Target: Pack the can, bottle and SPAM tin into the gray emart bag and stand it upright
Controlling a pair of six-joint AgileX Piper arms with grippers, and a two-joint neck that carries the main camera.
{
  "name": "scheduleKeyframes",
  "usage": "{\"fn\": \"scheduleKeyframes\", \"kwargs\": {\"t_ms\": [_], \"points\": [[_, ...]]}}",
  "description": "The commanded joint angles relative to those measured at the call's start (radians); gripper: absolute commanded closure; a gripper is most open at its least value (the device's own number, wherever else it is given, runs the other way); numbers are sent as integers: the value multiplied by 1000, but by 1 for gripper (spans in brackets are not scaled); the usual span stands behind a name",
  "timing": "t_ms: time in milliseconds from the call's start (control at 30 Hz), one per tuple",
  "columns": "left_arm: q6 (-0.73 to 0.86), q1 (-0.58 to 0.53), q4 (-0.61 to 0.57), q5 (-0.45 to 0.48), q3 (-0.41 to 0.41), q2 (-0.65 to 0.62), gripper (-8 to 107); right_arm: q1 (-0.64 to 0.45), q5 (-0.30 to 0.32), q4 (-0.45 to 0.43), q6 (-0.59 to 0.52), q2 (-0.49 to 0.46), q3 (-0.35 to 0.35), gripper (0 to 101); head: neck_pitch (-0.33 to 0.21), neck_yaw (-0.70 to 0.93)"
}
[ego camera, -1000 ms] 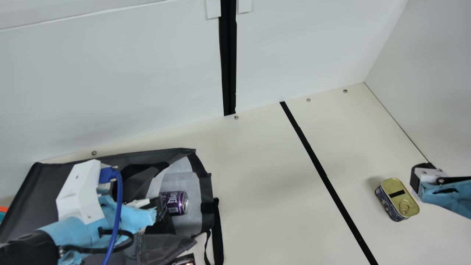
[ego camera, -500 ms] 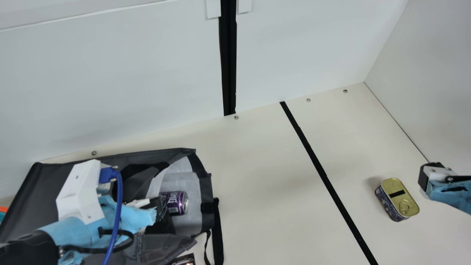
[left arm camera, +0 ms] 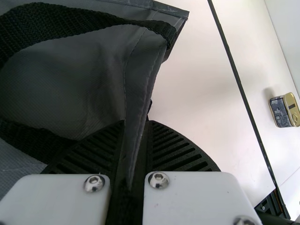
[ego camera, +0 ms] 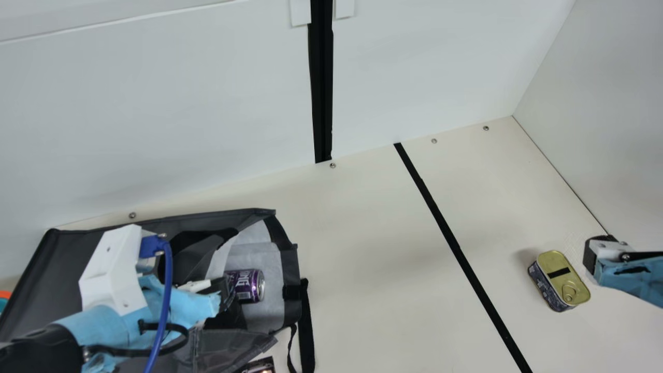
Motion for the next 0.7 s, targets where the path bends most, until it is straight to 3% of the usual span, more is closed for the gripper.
{"fn": "scheduleKeyframes", "kwargs": {"t_ms": [0, 667], "points": [[0, 0, 0, 0, 0, 0, 107, -2, 1, -1, -7, 4, 9, 6, -23, -1], [0, 0, 0, 0, 0, 0, 107, -63, 1, 50, -155, 70, 86, 6, -23, -1]]}}
